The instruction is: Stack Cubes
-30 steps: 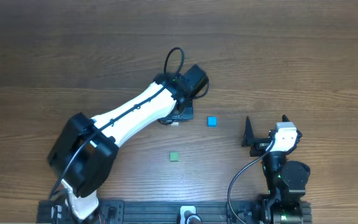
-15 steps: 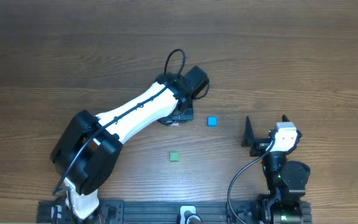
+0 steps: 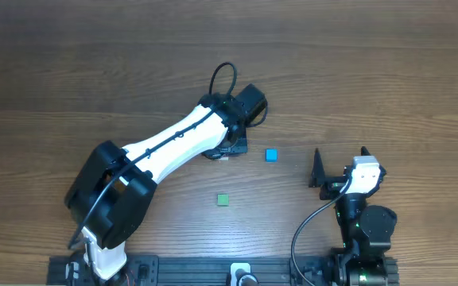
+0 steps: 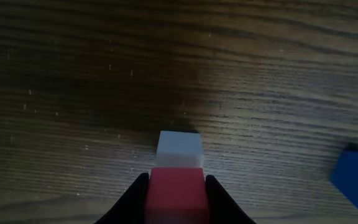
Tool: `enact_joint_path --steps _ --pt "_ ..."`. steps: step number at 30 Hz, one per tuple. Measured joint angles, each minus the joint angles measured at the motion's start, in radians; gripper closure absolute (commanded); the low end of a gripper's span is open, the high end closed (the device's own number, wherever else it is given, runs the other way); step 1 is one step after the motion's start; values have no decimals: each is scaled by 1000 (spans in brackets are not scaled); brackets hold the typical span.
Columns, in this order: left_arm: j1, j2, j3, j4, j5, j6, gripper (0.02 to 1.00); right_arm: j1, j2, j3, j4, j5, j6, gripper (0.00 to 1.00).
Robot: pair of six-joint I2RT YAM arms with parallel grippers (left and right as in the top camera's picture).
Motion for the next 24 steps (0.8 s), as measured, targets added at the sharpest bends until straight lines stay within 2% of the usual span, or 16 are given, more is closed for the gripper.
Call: enact_joint_path --steps 9,14,18,24 --pt "0 23 0 19 0 -3 961 0 0 0 0 0 0 9" --pt "0 23 0 19 0 -3 904 0 0 0 0 0 0 7" --pt "0 23 0 19 0 -3 820 0 0 0 0 0 0 9" --pt "0 23 0 19 0 -3 776 0 0 0 0 0 0 9"
